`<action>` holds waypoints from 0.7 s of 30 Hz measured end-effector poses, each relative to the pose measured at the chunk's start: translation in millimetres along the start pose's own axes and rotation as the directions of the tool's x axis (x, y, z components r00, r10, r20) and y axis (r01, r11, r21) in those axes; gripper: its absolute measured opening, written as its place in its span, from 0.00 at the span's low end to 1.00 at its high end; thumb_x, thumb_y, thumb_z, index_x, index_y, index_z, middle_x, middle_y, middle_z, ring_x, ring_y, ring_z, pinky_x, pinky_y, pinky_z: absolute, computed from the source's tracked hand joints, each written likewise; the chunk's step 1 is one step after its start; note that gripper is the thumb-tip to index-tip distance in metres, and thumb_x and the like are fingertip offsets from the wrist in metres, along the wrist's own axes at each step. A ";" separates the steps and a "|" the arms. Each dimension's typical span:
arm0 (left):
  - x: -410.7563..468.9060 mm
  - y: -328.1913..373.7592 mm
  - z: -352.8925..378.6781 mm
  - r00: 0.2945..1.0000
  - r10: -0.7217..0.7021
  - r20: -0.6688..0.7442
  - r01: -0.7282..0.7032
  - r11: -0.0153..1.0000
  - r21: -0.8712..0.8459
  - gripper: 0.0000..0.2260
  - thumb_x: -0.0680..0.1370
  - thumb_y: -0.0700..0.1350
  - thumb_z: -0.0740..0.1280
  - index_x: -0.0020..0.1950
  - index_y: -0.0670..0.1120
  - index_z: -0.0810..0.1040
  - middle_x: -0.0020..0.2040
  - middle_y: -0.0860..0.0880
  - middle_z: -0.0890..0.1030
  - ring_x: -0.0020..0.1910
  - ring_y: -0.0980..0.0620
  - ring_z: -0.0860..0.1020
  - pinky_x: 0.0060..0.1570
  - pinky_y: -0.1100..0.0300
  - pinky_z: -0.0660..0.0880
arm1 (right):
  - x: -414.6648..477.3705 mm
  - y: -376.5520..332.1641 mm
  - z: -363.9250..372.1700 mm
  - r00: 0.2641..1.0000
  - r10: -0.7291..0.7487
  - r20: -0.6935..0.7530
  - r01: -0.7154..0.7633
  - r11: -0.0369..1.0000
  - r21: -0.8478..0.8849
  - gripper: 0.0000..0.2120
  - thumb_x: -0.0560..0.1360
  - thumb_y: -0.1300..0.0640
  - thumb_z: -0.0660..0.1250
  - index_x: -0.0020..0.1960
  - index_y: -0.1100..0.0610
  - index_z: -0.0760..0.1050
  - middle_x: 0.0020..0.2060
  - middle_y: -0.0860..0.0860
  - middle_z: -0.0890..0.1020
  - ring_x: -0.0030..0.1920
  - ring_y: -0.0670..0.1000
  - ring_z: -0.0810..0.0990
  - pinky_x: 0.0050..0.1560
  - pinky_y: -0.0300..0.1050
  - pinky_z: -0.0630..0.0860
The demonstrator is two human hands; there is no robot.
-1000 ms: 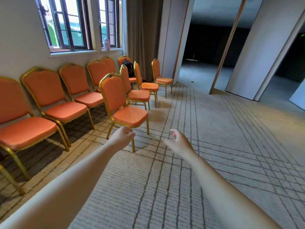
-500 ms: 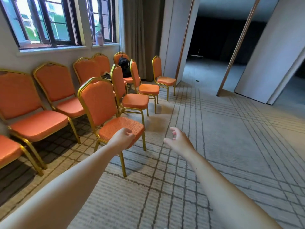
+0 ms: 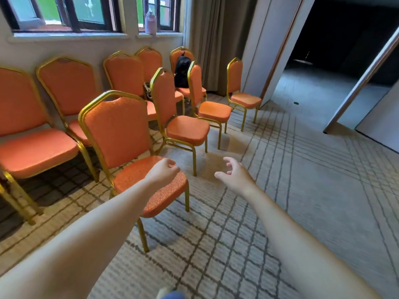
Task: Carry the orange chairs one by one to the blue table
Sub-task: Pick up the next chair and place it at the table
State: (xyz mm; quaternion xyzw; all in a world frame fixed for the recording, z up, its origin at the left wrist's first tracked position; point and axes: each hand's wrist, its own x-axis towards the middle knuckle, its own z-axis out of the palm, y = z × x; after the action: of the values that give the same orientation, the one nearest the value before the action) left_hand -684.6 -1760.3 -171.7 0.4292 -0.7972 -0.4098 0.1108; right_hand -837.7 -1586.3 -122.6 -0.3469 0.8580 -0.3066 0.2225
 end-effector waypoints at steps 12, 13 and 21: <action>297.9 32.3 30.0 0.988 -0.151 -0.037 0.149 0.987 -0.056 0.21 0.78 0.52 0.62 0.68 0.45 0.72 0.66 0.47 0.76 0.61 0.48 0.76 0.61 0.51 0.74 | 310.2 5.8 -22.7 0.987 -0.045 0.153 0.058 0.995 -0.081 0.30 0.75 0.48 0.67 0.75 0.48 0.62 0.73 0.50 0.66 0.68 0.51 0.70 0.64 0.51 0.72; 314.4 36.0 30.3 0.986 -0.162 -0.041 0.160 0.986 -0.047 0.21 0.78 0.52 0.62 0.68 0.45 0.72 0.66 0.47 0.76 0.63 0.48 0.75 0.62 0.52 0.73 | 330.7 5.5 -24.9 0.986 -0.051 0.162 0.065 0.995 -0.081 0.30 0.75 0.48 0.67 0.75 0.47 0.62 0.73 0.50 0.66 0.68 0.51 0.70 0.62 0.50 0.72; 427.2 23.7 30.4 0.930 -0.347 -0.122 0.333 0.935 -0.121 0.21 0.78 0.52 0.62 0.69 0.47 0.72 0.66 0.48 0.75 0.63 0.48 0.75 0.62 0.51 0.73 | 503.0 -13.8 -13.8 0.925 -0.159 0.345 0.231 0.956 -0.180 0.29 0.77 0.46 0.66 0.75 0.47 0.62 0.72 0.50 0.68 0.63 0.51 0.73 0.55 0.47 0.72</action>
State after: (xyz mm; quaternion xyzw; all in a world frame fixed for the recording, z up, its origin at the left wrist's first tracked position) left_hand -974.1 -2067.4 -248.2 0.5829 -0.6797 -0.4301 0.1152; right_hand -1171.7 -1957.0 -188.4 -0.4992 0.7985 -0.1698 0.2903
